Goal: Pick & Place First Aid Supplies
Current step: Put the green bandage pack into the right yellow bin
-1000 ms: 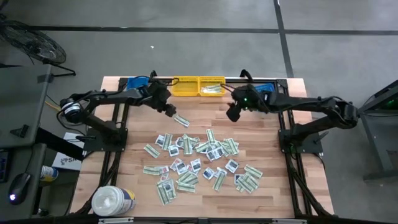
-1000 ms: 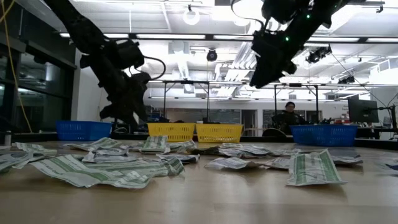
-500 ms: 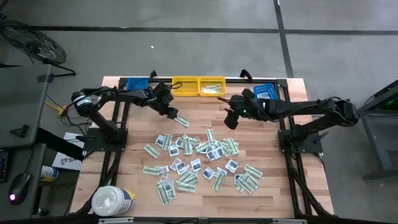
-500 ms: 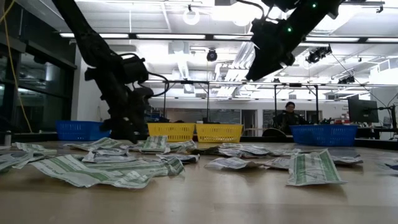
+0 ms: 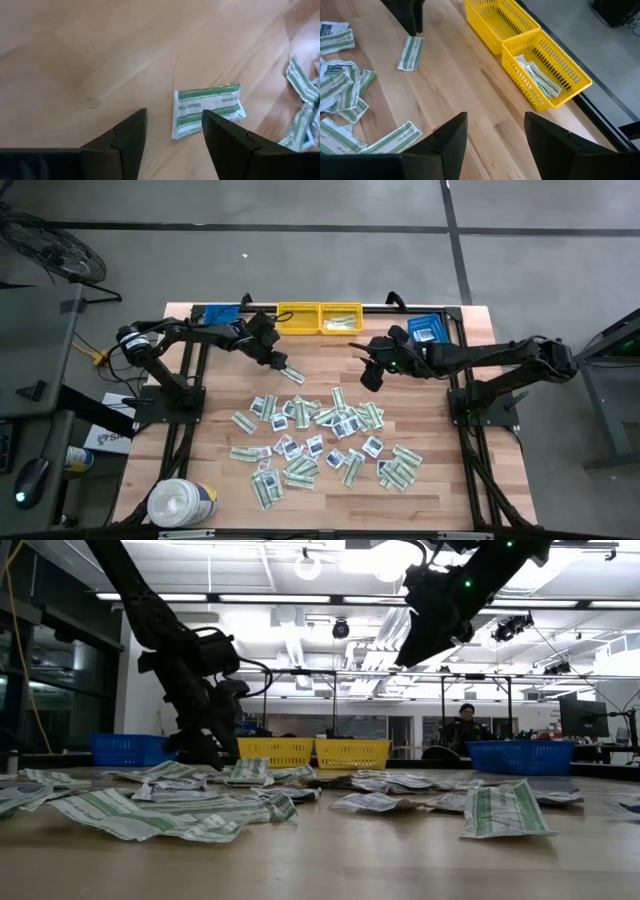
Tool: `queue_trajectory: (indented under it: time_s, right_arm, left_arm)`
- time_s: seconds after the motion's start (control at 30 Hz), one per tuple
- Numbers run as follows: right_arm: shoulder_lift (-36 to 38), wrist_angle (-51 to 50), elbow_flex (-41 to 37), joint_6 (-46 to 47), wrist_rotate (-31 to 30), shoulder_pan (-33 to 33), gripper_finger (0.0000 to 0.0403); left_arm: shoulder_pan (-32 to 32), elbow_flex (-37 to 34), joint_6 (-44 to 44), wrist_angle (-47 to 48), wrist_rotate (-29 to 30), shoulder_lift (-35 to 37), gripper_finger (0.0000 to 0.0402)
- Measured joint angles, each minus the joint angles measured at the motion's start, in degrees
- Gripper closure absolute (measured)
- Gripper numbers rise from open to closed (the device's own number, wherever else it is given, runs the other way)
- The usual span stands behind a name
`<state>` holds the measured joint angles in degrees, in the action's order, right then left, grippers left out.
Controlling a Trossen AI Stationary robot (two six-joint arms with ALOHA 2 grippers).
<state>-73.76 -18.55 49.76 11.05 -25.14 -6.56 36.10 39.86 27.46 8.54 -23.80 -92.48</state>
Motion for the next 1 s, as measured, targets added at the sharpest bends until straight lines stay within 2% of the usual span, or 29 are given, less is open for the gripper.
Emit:
queue_trajectory:
  time_s: [0.4,0.73,0.83,1.0]
  right_arm:
    - [0.00,-0.07,0.00,-0.61,0.12,0.36,0.0212]
    - [0.00,-0.49,0.00,-1.03,0.19,0.36,0.0212]
    - [0.00,-0.57,0.00,-1.05,0.19,0.36,0.0212]
    - [0.00,-0.69,0.00,-1.05,0.21,0.36,0.0212]
  left_arm:
    - [0.00,0.04,1.93,-2.44,-6.34,-5.75,0.0209]
    - [-0.11,-0.03,2.91,-3.43,-6.47,-5.97,0.0211]
    - [-0.11,-0.07,2.91,-3.24,-6.07,-5.98,0.0230]
    - [-0.11,-0.15,2.86,-3.00,-5.01,-6.06,0.0288]
